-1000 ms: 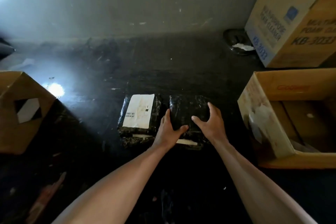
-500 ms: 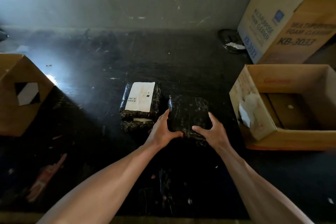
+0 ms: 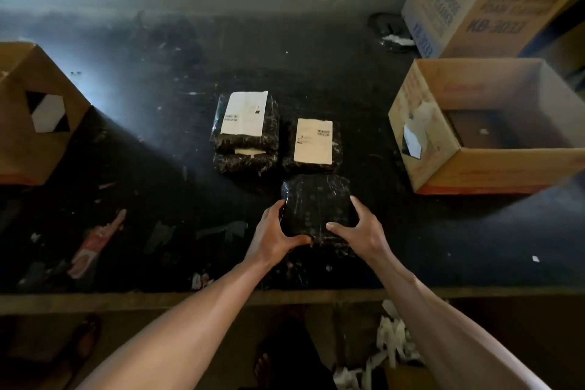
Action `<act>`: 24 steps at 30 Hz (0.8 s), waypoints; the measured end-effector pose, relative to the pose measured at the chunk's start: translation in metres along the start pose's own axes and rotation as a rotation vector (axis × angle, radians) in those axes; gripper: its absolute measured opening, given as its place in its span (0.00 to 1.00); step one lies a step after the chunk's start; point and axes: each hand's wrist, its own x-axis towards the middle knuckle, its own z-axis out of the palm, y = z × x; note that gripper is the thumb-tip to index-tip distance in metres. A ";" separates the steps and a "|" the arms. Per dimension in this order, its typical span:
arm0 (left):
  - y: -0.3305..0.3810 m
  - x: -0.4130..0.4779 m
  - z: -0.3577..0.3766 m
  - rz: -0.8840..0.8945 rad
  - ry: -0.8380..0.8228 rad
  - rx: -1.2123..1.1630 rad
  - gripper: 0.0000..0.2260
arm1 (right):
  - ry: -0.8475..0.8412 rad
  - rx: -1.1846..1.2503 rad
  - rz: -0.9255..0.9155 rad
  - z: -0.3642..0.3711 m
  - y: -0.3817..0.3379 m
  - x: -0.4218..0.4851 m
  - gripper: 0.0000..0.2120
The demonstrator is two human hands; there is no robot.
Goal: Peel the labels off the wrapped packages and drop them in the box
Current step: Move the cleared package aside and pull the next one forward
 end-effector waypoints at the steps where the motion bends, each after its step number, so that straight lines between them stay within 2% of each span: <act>1: -0.005 -0.003 0.003 -0.012 0.002 0.007 0.48 | -0.005 -0.004 0.009 0.005 0.005 -0.001 0.46; 10: -0.005 0.013 0.003 -0.031 -0.019 0.045 0.46 | 0.040 -0.005 0.042 0.016 0.011 0.012 0.46; 15: 0.009 0.025 -0.008 -0.052 -0.034 0.095 0.44 | 0.001 -0.051 0.042 0.004 0.009 0.025 0.47; 20: 0.034 0.055 -0.036 -0.095 0.044 0.083 0.40 | 0.044 -0.116 -0.016 -0.019 -0.014 0.052 0.43; 24: 0.067 0.084 -0.048 -0.051 0.075 0.101 0.36 | 0.079 -0.173 -0.085 -0.036 -0.044 0.090 0.38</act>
